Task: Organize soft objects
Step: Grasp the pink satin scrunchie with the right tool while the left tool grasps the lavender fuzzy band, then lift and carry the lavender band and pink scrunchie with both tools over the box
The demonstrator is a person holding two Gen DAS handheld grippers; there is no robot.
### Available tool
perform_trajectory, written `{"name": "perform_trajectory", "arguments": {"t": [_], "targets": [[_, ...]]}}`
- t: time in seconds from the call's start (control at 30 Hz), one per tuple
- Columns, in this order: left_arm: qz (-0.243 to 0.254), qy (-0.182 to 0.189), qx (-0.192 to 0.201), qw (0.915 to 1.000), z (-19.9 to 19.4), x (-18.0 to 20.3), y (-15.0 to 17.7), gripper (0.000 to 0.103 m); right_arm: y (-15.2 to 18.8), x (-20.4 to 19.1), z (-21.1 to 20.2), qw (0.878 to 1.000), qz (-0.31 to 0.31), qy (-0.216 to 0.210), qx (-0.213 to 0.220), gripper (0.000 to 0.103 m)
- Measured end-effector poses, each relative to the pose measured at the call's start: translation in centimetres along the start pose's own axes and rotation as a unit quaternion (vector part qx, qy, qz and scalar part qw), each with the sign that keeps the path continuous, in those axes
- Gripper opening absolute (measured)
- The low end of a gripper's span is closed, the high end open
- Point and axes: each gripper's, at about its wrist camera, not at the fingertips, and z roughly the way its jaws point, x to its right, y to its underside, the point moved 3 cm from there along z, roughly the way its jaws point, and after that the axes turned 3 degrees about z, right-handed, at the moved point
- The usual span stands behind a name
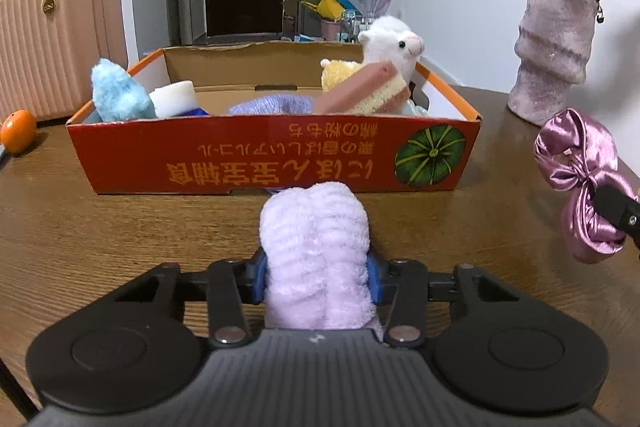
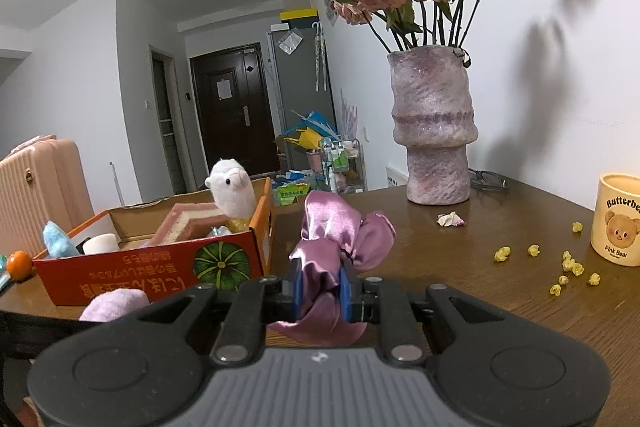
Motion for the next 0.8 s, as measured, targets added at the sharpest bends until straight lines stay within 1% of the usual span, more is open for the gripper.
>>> {"name": "perform_trajectory", "arguments": {"t": [0.07,0.17,0.4,0.53,0.8], "targets": [[0.001,0.002,0.004,1.0,-0.3,0.0,-0.1,0.04,0.0,-0.2,-0.2,1.0,-0.003,0.001,0.004,0.017],[0.001,0.005,0.017,0.9998,-1.0,-0.1,-0.4,0.039,0.0,-0.4,-0.4,1.0,-0.003,0.004,0.01,0.017],[0.011,0.003,0.078,0.9969,-3.8,-0.2,-1.2,0.039,0.0,-1.8,-1.2,1.0,-0.001,0.001,0.031,0.017],[0.002,0.002,0.102,0.9948,-5.1,-1.2,-1.8,0.039,0.0,-2.9,-1.4,0.999,0.003,-0.001,0.041,0.017],[-0.027,-0.002,0.132,0.9909,-6.6,-4.1,-3.2,0.039,0.1,-5.6,-1.8,0.998,0.003,-0.006,0.067,0.017]]}}
